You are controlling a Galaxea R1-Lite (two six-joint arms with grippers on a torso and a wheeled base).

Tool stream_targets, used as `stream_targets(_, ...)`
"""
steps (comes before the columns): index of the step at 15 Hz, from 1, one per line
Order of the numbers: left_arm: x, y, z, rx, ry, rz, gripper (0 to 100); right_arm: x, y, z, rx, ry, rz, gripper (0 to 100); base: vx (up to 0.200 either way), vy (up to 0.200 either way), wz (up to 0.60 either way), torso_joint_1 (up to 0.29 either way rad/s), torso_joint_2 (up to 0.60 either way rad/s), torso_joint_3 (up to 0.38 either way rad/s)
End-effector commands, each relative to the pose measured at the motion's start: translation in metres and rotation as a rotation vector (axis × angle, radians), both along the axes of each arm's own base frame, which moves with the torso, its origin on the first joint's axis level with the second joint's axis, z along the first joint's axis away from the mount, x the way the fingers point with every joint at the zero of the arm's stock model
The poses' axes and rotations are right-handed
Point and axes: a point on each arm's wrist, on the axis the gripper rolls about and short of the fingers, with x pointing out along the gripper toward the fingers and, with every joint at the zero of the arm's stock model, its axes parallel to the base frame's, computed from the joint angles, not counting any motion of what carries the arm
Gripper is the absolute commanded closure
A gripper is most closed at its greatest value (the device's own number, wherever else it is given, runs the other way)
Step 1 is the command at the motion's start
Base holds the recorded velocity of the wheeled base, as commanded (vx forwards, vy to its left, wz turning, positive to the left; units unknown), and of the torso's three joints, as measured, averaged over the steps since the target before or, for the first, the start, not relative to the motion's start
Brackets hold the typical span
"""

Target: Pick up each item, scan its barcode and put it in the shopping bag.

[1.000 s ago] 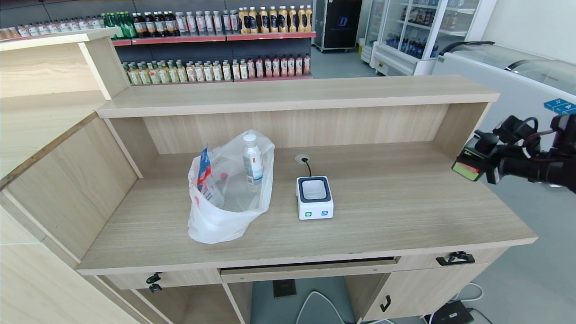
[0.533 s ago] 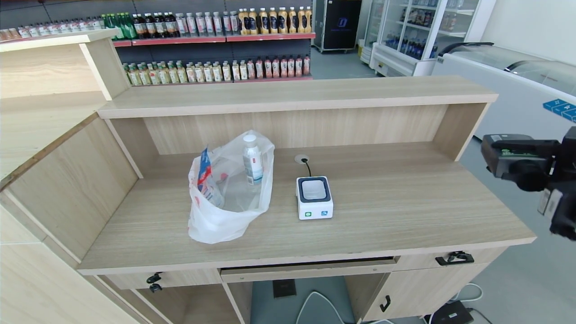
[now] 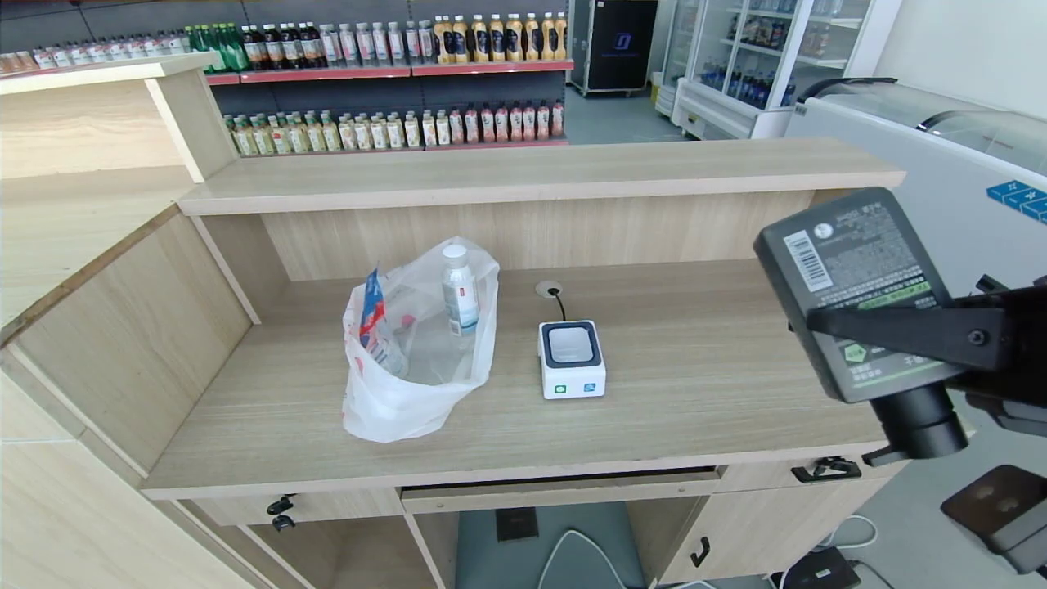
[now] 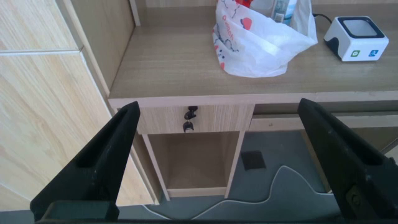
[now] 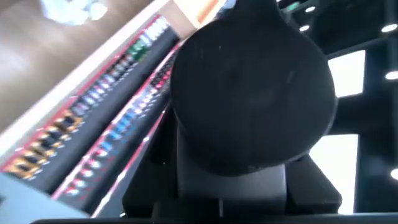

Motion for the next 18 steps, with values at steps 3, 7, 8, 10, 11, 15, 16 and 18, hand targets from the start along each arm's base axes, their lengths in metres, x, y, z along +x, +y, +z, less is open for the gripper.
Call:
stream_targets(3,0.0,0.0,0.0,0.0,-0.001,0.0,0,0.005,0.086,-0.008,0.02,-0.016,0.35,100,0.0,0.0,0.0,0.0,0.0,0.0)
stream_targets(7,0.0,0.0,0.0,0.0,-0.001,0.0,0,-0.026,0.122,-0.012,0.022,0.022,0.545,100,0.0,0.0,0.0,0.0,0.0,0.0)
stream_targets(8,0.0,0.0,0.0,0.0,-0.001,0.0,0,-0.026,0.123,-0.012,0.022,0.022,0.55,100,0.0,0.0,0.0,0.0,0.0,0.0)
stream_targets(10,0.0,0.0,0.0,0.0,-0.001,0.0,0,-0.031,0.124,-0.012,0.022,0.018,0.567,100,0.0,0.0,0.0,0.0,0.0,0.0)
stream_targets(11,0.0,0.0,0.0,0.0,-0.001,0.0,0,-0.033,0.123,-0.012,0.021,0.022,0.571,100,0.0,0.0,0.0,0.0,0.0,0.0)
stream_targets(15,0.0,0.0,0.0,0.0,-0.001,0.0,0,-0.038,0.116,-0.002,0.047,0.012,0.57,100,0.0,0.0,0.0,0.0,0.0,0.0)
stream_targets(16,0.0,0.0,0.0,0.0,-0.001,0.0,0,-0.039,0.113,0.0,0.051,0.007,0.565,100,0.0,0.0,0.0,0.0,0.0,0.0)
stream_targets(18,0.0,0.0,0.0,0.0,-0.001,0.0,0,-0.04,0.108,0.001,0.055,0.008,0.556,100,0.0,0.0,0.0,0.0,0.0,0.0)
